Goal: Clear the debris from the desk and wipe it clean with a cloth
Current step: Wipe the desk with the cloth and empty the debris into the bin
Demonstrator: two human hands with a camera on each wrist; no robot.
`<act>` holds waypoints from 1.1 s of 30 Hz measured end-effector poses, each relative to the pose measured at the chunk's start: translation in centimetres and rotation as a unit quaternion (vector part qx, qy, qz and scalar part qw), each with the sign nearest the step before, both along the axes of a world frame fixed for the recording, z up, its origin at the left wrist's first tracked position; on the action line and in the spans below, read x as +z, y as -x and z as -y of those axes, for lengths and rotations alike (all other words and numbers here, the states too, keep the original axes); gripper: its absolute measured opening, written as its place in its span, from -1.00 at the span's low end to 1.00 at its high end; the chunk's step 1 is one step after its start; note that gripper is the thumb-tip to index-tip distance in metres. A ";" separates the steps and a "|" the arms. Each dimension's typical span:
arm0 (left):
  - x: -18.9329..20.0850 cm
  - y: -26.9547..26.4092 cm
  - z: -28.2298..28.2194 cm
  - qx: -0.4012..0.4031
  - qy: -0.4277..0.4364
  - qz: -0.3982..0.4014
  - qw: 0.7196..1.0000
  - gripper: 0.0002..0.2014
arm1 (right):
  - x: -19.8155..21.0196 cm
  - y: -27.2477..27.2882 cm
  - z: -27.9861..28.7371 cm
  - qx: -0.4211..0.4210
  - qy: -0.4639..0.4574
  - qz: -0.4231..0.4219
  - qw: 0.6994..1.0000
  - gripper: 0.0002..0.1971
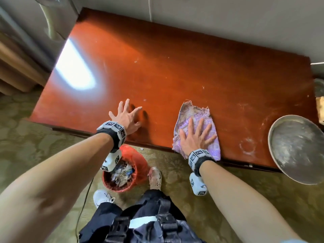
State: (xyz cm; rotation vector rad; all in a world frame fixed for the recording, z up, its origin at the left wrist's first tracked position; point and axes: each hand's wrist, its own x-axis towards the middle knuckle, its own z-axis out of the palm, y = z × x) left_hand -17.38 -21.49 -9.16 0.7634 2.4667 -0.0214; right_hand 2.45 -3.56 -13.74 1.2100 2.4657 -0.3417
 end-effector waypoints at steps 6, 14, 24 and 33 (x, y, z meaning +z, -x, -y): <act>-0.1 3.6 5.4 0.007 -0.007 0.014 1.000 -0.33 | 0.3 5.8 7.6 0.015 0.004 -0.012 1.000 -0.30; -0.1 11.0 15.6 -0.011 -0.016 0.004 1.000 -0.35 | 0.3 13.2 16.1 -0.063 -0.009 -0.019 0.998 -0.29; 0.2 15.7 26.3 0.010 0.005 0.013 1.000 -0.36 | 0.7 23.1 29.2 0.006 0.023 -0.031 0.999 -0.30; 1.0 16.5 24.0 -0.028 0.008 0.022 0.999 -0.36 | 0.4 21.9 27.9 0.012 0.031 -0.038 0.999 -0.41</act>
